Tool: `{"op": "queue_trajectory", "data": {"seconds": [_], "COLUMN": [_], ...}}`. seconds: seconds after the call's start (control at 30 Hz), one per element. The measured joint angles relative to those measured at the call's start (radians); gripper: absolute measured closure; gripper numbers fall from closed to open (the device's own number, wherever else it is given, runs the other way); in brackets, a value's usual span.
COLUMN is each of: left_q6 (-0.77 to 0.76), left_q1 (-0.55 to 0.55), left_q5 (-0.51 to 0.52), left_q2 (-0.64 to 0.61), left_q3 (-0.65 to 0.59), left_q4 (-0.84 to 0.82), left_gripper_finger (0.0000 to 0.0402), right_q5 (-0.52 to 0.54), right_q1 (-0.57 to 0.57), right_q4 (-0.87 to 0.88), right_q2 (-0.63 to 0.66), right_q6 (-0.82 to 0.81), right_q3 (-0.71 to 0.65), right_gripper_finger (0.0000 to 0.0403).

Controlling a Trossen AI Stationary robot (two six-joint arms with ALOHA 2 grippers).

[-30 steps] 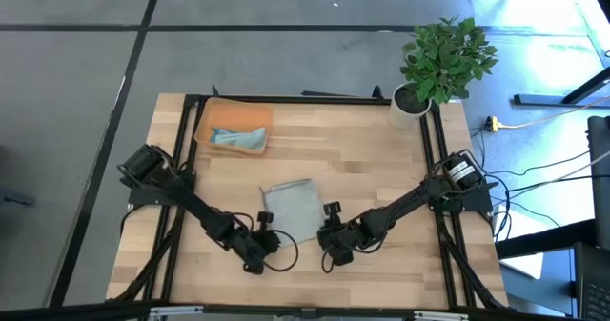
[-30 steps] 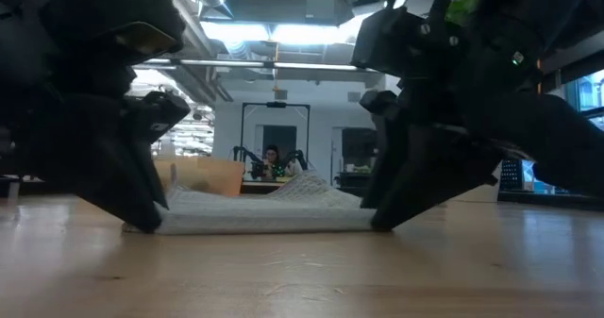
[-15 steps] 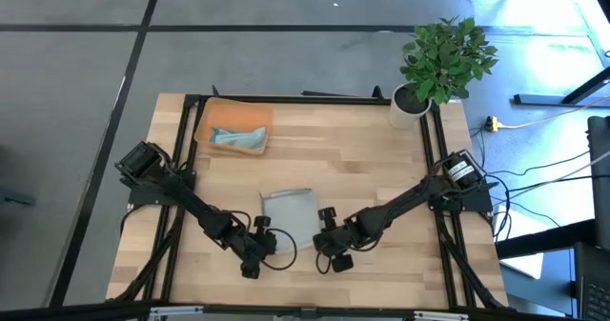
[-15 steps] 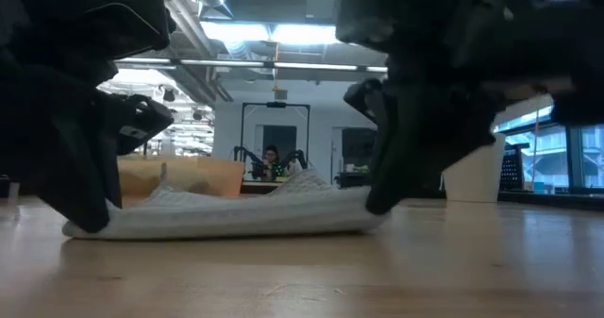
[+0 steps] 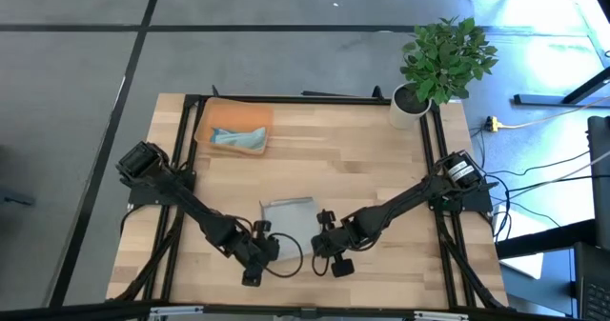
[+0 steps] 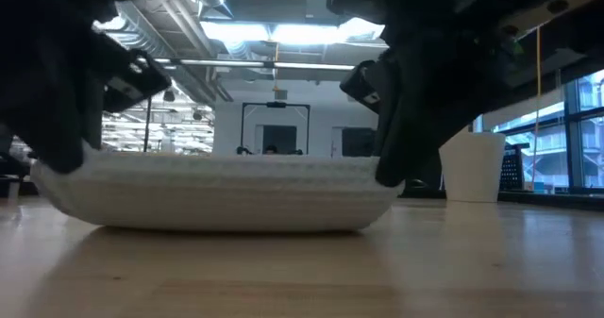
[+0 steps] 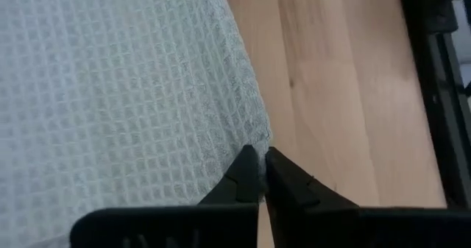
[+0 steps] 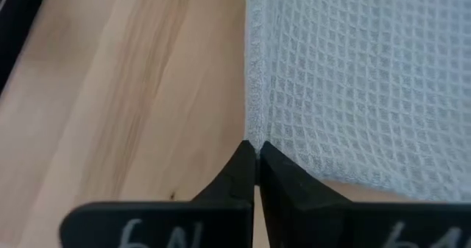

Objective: Roll microfiber towels into tight, uniform cylinder then place into a basket
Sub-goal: Roll the gray microfiber cloth

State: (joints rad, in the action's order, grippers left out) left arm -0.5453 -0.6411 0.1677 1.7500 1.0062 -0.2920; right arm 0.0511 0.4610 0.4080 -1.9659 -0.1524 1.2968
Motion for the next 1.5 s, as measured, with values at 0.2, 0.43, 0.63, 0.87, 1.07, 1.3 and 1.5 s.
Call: {"op": "queue_trajectory", "data": {"seconds": [0.2, 0.43, 0.63, 0.87, 1.07, 1.3, 1.5], "left_q6": [-0.013, -0.160, -0.186, -0.224, -0.231, -0.188, -0.263], "left_q1": [0.000, 0.041, 0.059, 0.057, 0.013, -0.023, 0.027], "left_q5": [0.075, 0.053, 0.057, 0.100, 0.028, -0.044, -0.042], "left_q2": [0.000, -0.001, -0.001, -0.001, -0.001, -0.001, -0.001], "left_q3": [0.069, 0.080, 0.080, 0.080, 0.082, 0.083, 0.080], "left_q4": [-0.130, -0.250, -0.292, -0.309, -0.266, -0.175, -0.267], "left_gripper_finger": [0.0401, 0.0401, 0.0401, 0.0401, 0.0401, 0.0401, 0.0401], "right_q5": [0.007, 0.068, 0.119, 0.117, -0.013, -0.084, 0.020], "right_q1": [-0.001, -0.033, -0.088, -0.137, -0.099, -0.042, -0.078], "right_q4": [0.006, 0.053, 0.064, 0.081, 0.079, 0.042, 0.030], "right_q2": [0.000, 0.000, -0.002, -0.002, -0.002, -0.002, -0.002], "right_q6": [-0.028, -0.025, -0.029, -0.050, -0.047, -0.039, -0.098], "right_q3": [-0.001, 0.045, 0.058, 0.058, 0.059, 0.061, 0.058], "right_gripper_finger": [0.0392, 0.0391, 0.0390, 0.0390, 0.0393, 0.0393, 0.0393]}}
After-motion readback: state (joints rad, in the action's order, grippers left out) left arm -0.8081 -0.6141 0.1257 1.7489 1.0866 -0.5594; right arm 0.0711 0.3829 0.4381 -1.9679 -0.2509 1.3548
